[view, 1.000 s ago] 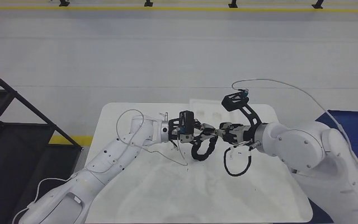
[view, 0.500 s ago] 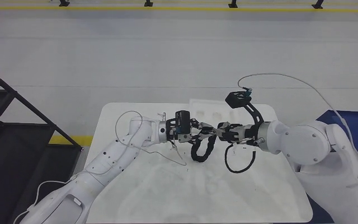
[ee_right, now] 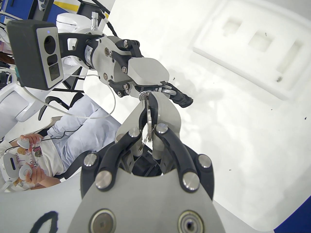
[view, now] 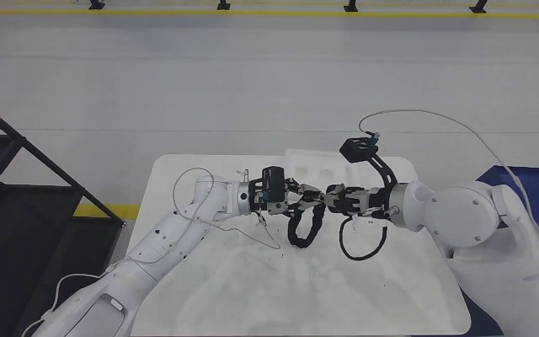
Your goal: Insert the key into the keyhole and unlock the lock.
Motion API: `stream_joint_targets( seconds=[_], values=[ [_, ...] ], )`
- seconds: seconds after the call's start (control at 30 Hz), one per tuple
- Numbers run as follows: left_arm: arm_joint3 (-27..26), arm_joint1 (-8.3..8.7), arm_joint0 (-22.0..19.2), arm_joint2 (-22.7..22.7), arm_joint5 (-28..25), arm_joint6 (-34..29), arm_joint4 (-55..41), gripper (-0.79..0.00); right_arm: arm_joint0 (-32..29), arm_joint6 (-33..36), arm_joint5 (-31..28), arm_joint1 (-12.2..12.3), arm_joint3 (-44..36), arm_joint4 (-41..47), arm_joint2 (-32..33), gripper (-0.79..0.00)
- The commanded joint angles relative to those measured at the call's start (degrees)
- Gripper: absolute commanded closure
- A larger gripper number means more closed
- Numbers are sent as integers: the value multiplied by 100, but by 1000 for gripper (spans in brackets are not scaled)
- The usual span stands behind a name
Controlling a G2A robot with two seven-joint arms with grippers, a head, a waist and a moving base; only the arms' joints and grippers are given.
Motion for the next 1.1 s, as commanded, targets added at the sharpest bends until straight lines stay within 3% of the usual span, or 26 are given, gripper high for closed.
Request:
stream_joint_targets(
  seconds=[0.0, 0.4, 0.43, 0.47, 0.57, 0.8, 1.0, 1.07],
  values=[
    [1, -4, 7, -10, 2, 14, 12, 0, -1, -1, -4, 3, 17, 12, 1, 0],
    [-10, -26, 42, -63, -1, 91, 85, 0, 28, -5, -22, 13, 91, 71, -57, 0],
    [-10, -27, 45, -67, -3, 98, 88, 0, 31, -3, -28, 13, 100, 96, -61, -58],
    [-8, -29, 49, -71, -6, 106, 91, 0, 34, -3, -32, 13, 113, 113, -66, -197],
    [7, -34, 58, -84, -24, 123, 89, 0, 48, -7, -49, 14, 144, 148, -78, -259],
    [108, -54, 84, -106, -78, 202, 29, 0, 87, -73, -129, 14, 254, 374, -22, -225],
    [251, -96, 64, -73, -131, 267, -33, 0, 82, -134, -191, 21, 372, 525, 29, -15],
    [335, -108, 45, -75, -101, 262, -28, 0, 78, -160, -218, 26, 472, 531, 47, 0]
  ],
)
